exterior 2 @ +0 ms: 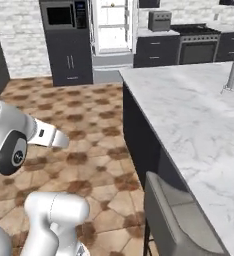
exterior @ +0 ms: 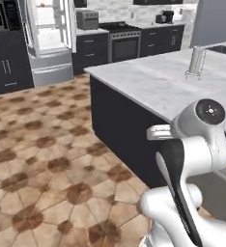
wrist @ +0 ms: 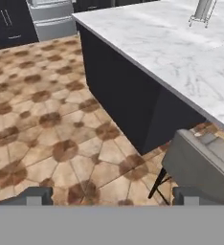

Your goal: Place the cold items (mango and lime) from the fridge in one tupperware on the dining counter. Place the warm items (hot dog and kebab skewer) in the stove area in another tupperware.

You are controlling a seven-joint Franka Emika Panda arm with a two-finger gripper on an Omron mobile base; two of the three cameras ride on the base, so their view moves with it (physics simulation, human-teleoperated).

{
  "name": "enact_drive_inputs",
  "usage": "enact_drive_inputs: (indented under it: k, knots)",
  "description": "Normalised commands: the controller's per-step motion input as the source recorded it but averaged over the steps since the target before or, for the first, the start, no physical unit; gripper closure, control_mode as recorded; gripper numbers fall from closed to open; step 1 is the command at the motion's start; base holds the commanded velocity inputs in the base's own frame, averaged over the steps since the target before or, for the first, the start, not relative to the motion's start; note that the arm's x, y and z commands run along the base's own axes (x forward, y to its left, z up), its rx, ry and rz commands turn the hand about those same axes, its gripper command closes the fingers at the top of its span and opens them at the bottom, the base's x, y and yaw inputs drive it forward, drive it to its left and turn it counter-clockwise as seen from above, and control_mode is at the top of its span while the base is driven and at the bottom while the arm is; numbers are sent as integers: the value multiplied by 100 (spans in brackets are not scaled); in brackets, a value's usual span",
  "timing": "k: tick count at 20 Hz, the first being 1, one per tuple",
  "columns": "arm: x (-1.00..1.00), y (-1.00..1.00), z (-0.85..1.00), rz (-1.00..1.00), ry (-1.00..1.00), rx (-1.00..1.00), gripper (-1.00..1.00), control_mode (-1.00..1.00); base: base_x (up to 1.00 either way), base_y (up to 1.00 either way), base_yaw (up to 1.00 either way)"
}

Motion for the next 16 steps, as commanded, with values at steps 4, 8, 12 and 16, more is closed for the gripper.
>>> enact_drive_inputs:
  k: [4, 8, 12, 16]
  knots:
    - [0, 0, 0, 0, 0, 0, -100, 100, 100, 46, -63]
    - [0, 0, 0, 0, 0, 0, -100, 100, 100, 87, -43]
    - [0, 0, 0, 0, 0, 0, -100, 100, 99, 100, -43]
    - [0, 0, 0, 0, 0, 0, -100, 100, 91, 100, -50]
